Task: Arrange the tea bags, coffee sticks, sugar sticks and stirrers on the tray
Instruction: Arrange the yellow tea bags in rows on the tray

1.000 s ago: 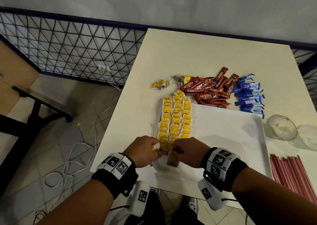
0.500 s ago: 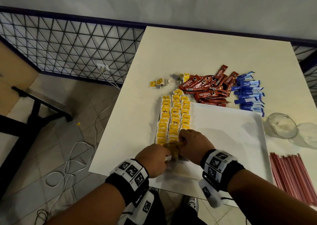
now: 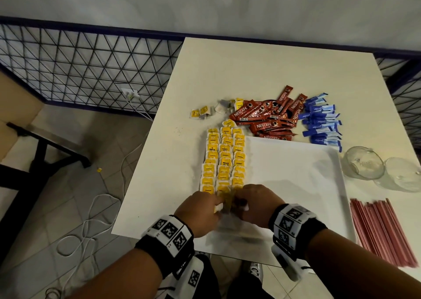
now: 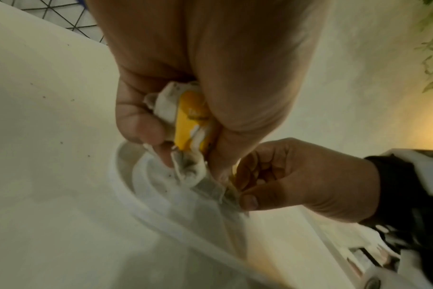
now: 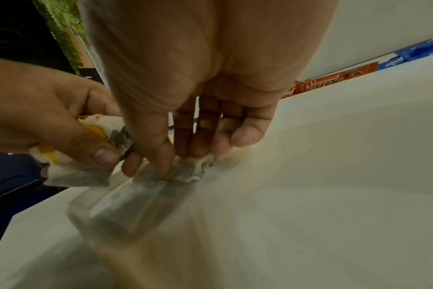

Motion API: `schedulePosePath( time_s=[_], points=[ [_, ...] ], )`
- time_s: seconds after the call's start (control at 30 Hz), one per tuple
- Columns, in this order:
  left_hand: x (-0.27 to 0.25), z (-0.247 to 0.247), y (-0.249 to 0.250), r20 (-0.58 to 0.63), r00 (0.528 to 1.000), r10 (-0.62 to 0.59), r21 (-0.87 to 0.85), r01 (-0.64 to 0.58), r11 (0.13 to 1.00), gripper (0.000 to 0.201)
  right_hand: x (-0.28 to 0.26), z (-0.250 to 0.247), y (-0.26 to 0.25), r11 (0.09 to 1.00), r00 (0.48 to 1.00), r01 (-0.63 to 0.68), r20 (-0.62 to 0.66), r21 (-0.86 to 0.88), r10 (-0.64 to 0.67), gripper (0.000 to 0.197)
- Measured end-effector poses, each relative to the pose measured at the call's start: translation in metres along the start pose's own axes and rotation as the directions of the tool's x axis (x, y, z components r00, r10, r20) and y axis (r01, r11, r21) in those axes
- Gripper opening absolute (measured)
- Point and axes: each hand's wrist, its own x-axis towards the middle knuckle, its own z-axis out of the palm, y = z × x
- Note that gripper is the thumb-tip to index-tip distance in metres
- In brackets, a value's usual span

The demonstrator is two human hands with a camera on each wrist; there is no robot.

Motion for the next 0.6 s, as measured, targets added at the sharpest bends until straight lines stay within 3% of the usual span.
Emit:
schedulePosePath(
  time_s=[0.07, 0.1, 0.13, 0.17, 0.2, 0.23, 0.27, 0.33, 0.47, 0.6],
  points=[
    [0.000, -0.007, -0.001, -0.039, 0.995, -0.087, -0.209, 0.078, 0.975, 0.011, -0.002, -0.011, -0.004, 0.998, 0.999, 0.016, -0.051, 0.058, -0.013, 0.015],
    [-0.001, -0.011, -0.001, -0.011, 0.987, -0.161, -0.429, 0.140, 0.892, 0.012, -0.002, -0.018, -0.007, 0.993, 0.994, 0.041, -0.105, 0.108, -0.030, 0.012],
    [-0.001, -0.016, 0.000, 0.052, 0.974, -0.221, -0.658, 0.200, 0.726, 0.014, -0.002, -0.025, -0.011, 0.984, 0.985, 0.077, -0.166, 0.158, -0.051, 0.009],
    [-0.002, -0.020, 0.000, 0.142, 0.959, -0.245, -0.824, 0.251, 0.508, 0.019, -0.001, -0.032, -0.016, 0.973, 0.974, 0.110, -0.215, 0.205, -0.065, 0.006],
    [-0.004, -0.025, 0.000, 0.224, 0.947, -0.232, -0.911, 0.288, 0.296, 0.025, -0.001, -0.039, -0.022, 0.960, 0.968, 0.134, -0.239, 0.245, -0.074, 0.006],
    [-0.005, -0.029, 0.000, 0.278, 0.939, -0.200, -0.941, 0.308, 0.139, 0.030, 0.000, -0.045, -0.029, 0.949, 0.965, 0.155, -0.246, 0.275, -0.087, 0.007],
    [-0.005, -0.032, 0.001, 0.317, 0.934, -0.167, -0.945, 0.326, 0.035, 0.034, 0.000, -0.050, -0.035, 0.939, 0.962, 0.179, -0.251, 0.295, -0.105, 0.010],
    [-0.005, -0.039, 0.005, 0.371, 0.918, -0.138, -0.928, 0.369, -0.043, 0.043, 0.002, -0.058, -0.042, 0.921, 0.951, 0.240, -0.264, 0.307, -0.160, 0.017],
    [-0.003, -0.048, 0.009, 0.415, 0.904, -0.105, -0.910, 0.412, -0.051, 0.073, 0.010, -0.059, -0.048, 0.928, 0.933, 0.333, -0.199, 0.168, -0.299, 0.035],
    [-0.002, -0.053, 0.007, 0.418, 0.901, -0.118, -0.908, 0.415, -0.055, 0.084, 0.011, -0.054, -0.050, 0.931, 0.935, 0.324, -0.206, 0.169, -0.288, 0.032]
  ],
)
